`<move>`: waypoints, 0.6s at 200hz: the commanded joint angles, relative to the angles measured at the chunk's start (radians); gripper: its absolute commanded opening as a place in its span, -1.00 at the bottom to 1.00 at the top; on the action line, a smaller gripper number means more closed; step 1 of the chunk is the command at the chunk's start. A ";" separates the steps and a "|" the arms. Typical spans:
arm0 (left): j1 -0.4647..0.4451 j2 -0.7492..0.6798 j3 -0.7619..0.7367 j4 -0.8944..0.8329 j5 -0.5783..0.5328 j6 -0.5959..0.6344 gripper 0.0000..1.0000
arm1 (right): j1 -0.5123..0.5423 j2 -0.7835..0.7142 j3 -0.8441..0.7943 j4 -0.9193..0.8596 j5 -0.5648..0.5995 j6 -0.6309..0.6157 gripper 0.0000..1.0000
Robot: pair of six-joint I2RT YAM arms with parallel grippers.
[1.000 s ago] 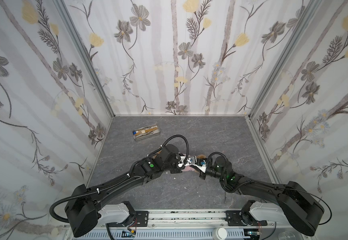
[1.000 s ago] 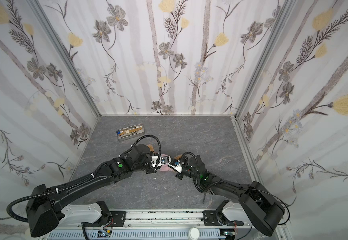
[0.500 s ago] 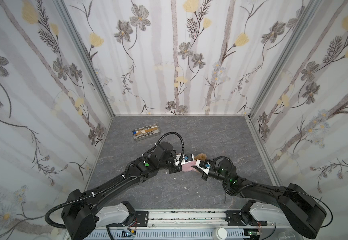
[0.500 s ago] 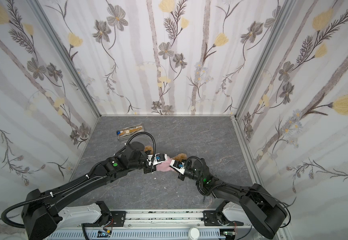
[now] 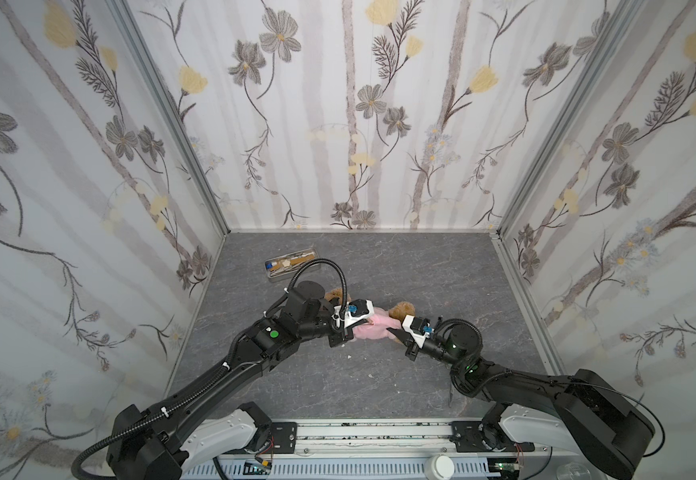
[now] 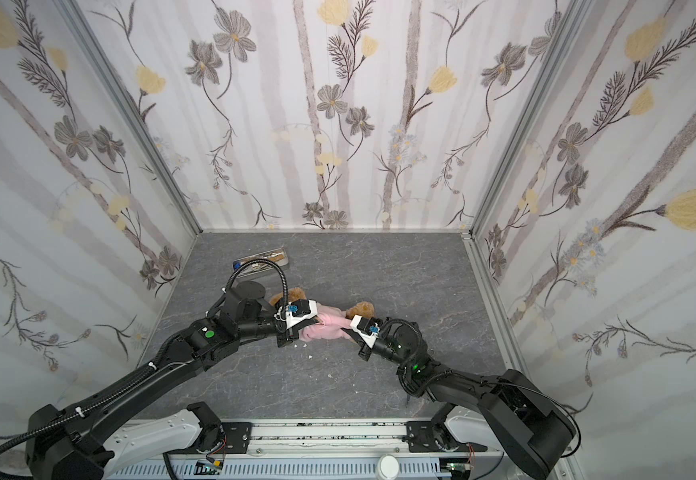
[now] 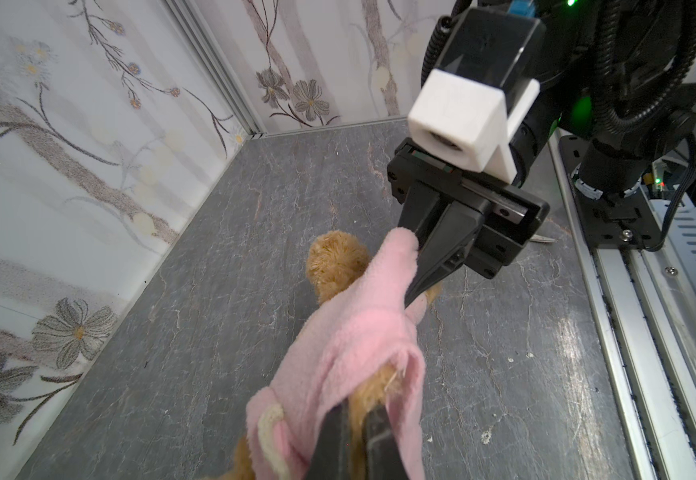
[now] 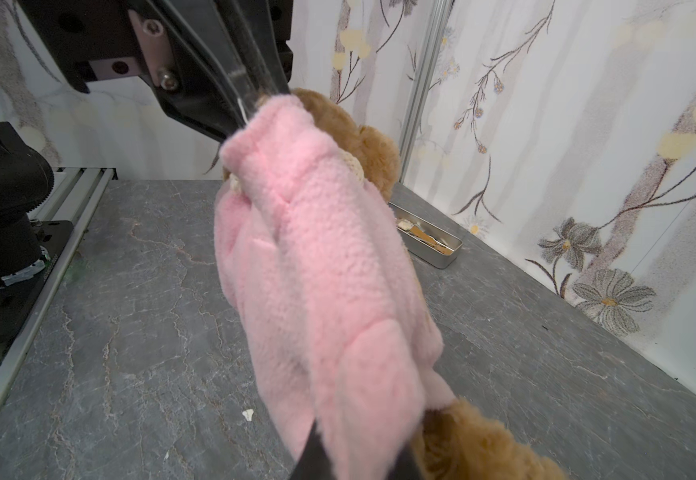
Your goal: Dress the teddy bear
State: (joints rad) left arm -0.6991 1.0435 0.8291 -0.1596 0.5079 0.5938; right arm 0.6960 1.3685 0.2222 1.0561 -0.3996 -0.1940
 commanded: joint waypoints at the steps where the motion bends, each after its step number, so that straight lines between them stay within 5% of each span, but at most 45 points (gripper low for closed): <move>1: 0.023 -0.037 -0.027 0.090 0.050 -0.076 -1.00 | -0.007 0.019 -0.009 0.064 0.058 0.058 -1.00; 120: 0.082 -0.135 -0.112 0.220 0.354 -0.284 -1.00 | -0.016 0.152 0.073 0.116 0.032 0.172 -1.00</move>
State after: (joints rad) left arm -0.6178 0.9195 0.7273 -0.0544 0.7109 0.3901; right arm 0.6899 1.4990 0.2710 1.2209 -0.4751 -0.0711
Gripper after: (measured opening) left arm 0.052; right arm 0.075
